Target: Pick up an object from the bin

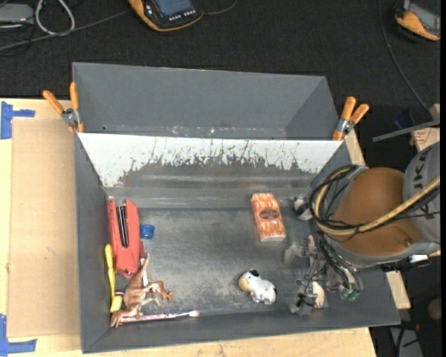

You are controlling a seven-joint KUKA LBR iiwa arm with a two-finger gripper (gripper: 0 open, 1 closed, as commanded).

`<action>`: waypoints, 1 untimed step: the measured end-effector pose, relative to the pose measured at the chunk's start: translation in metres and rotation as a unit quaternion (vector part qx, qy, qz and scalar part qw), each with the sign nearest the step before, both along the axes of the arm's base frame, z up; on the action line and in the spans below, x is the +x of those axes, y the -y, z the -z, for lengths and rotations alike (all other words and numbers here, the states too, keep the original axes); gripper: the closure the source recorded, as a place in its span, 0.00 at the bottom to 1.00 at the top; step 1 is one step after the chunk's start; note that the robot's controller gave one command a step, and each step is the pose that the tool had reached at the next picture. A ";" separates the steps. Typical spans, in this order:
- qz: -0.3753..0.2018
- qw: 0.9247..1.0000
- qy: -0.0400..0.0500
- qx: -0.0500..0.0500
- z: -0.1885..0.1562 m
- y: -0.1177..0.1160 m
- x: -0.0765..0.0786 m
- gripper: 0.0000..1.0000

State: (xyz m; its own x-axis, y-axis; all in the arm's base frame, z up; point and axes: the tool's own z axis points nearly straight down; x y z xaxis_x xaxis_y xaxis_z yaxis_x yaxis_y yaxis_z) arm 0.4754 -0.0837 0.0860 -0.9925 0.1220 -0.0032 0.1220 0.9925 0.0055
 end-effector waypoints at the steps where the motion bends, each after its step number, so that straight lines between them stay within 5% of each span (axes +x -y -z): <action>1: 0.076 0.997 0.001 0.000 -0.002 -0.039 0.006 0.00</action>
Offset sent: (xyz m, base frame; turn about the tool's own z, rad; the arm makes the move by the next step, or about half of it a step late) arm 0.0074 0.0384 -0.0033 0.0906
